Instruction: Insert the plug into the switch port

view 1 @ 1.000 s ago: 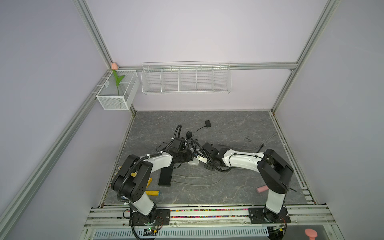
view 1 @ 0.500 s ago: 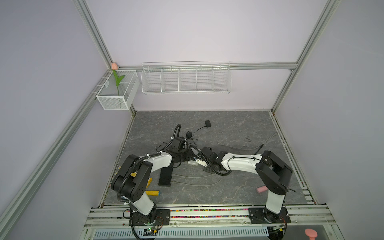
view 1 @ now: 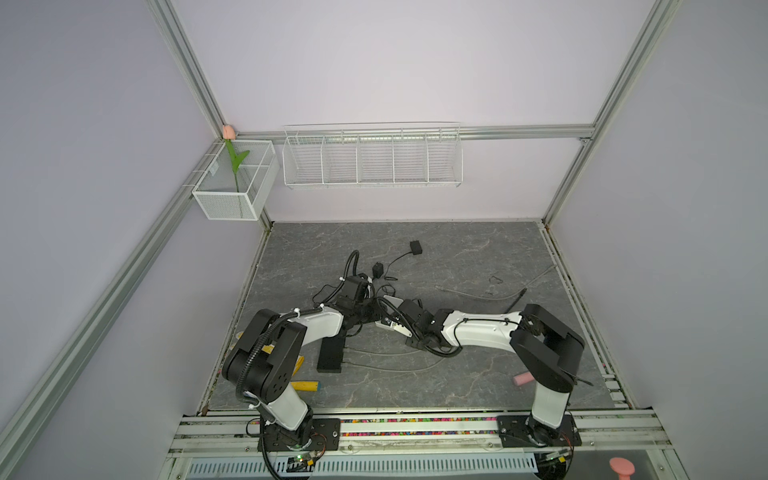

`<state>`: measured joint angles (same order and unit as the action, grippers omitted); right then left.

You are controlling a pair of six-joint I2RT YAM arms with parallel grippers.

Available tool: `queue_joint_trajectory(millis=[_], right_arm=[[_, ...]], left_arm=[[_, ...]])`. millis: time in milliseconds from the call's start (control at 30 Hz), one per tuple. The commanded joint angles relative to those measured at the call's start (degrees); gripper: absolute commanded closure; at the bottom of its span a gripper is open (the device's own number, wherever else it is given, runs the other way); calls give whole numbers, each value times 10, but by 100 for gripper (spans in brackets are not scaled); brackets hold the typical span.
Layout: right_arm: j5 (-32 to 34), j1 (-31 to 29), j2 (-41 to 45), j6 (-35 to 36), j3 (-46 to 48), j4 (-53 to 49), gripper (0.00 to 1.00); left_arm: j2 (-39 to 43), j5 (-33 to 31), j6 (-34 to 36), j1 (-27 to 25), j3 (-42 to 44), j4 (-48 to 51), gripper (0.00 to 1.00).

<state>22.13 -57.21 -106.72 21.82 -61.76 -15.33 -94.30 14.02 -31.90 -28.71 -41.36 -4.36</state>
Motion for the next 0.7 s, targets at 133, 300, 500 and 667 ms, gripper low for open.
queue_joint_trajectory(millis=[133, 300, 500, 667], right_arm=[[8, -18, 3, -10, 12, 65, 94], [33, -18, -2, -5, 8, 74, 93], [37, -28, -1, 12, 18, 92, 94], [46, -32, 2, 37, 29, 103, 93]], left_arm=[[-17, 22, -22, -5, 42, 3, 69], [-11, 26, -28, -10, 51, 0, 68], [-6, 23, -35, -14, 59, -3, 67], [-2, 26, -35, -14, 56, 2, 65]])
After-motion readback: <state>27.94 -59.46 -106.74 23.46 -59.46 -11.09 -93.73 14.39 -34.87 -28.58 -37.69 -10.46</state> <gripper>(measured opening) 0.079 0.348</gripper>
